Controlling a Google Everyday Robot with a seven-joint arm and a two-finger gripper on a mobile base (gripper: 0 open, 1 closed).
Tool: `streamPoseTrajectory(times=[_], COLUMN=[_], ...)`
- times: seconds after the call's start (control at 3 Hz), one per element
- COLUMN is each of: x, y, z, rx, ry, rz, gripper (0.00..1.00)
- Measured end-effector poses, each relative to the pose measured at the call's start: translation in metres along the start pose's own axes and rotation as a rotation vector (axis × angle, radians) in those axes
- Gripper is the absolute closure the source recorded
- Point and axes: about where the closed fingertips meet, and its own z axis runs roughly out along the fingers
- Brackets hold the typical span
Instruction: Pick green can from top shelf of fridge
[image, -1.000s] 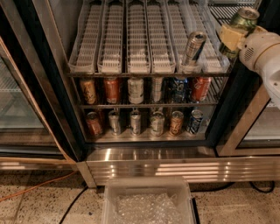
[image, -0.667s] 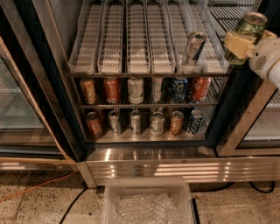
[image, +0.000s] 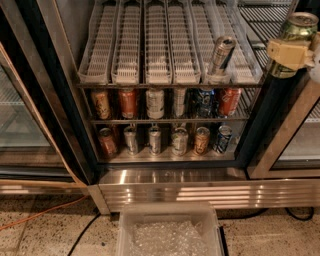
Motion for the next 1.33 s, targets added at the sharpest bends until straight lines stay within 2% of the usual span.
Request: streamPoseTrajectory(times=[0.33,0.67,1.0,1.33], x=[0.006,0.006,0.016,0.027], y=[0.020,0.025,0.073,0.159], z=[-0.001,0.000,-0.001,-0.006], rx=[-0.077,-0.089,-0.215,-0.442], ry=[0.025,0.023,0.040,0.071], rz=[-0.002,-0.006,-0.016,-0.043], gripper=[1.00,1.00,1.00,1.00])
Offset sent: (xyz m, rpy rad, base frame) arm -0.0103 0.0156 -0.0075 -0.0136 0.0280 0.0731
